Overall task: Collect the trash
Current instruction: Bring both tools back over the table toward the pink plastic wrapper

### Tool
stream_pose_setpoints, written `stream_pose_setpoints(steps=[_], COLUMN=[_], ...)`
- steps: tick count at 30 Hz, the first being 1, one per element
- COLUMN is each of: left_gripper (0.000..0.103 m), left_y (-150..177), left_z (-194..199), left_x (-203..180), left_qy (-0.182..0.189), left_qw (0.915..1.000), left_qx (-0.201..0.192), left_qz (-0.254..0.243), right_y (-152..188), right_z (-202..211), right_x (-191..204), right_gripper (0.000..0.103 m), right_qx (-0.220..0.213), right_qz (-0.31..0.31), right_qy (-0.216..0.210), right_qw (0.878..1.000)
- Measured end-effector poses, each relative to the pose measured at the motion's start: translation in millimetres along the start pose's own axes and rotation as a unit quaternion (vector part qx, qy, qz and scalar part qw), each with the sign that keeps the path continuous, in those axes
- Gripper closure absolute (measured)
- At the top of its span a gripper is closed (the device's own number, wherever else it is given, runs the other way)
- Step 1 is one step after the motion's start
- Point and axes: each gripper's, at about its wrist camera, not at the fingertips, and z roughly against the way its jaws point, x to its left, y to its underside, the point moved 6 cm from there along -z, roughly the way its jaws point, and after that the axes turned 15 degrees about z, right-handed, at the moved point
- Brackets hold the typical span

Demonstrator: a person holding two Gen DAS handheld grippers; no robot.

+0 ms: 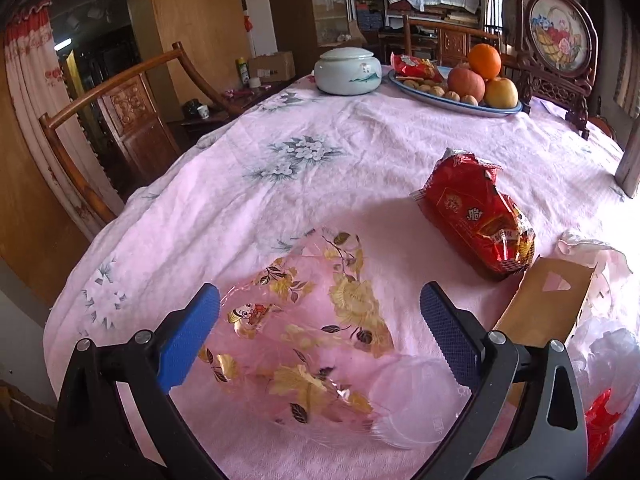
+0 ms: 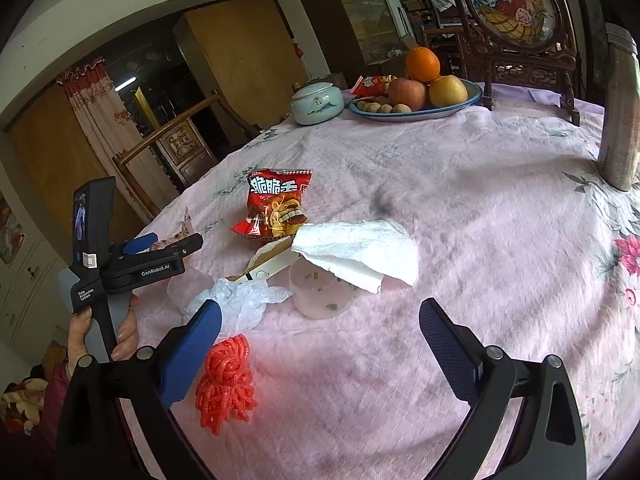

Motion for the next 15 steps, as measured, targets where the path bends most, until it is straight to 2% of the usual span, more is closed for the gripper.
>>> stream_pose_setpoints(steps=[3,6,11,13,15], left_gripper=[0.007,0.007,0.007,0.007,0.007], left_y=[-0.2,-1.3,-2.4,-2.4,-1.7], left_z=[-10.6,-17.1,-18.6,-17.7,-16.0], left_x=[12.3,29.1,56.9,60.0,59.0], left_qy=[0.010,0.032,0.089,0.099,0.099], left_qw=[0.9988,0.9938,0.9757,0.9723,0.9724], left_qx=[0.033,0.056,0.066,0.066,0.065], left_qz=[0.035,0.091,0.189,0.201,0.201], right_y=[0.4,1.3,2.0,2.1,1.8], right_z=[-0.3,-0.9,-2.4,-2.5,-2.5], right_x=[-3.5,-7.1,-14.8,-19.3,-24.6], right_gripper=[0.006,0.006,0.006,0.006,0.006], right_qx=[0.001,0.002,0.005,0.004,0.003], right_qz=[-0.006,-0.014,-0.033,-0.042,-0.048], right_qy=[0.002,0.002,-0.002,-0.002,0.003], right_qw=[1.000,1.000,0.999,0.999,0.999])
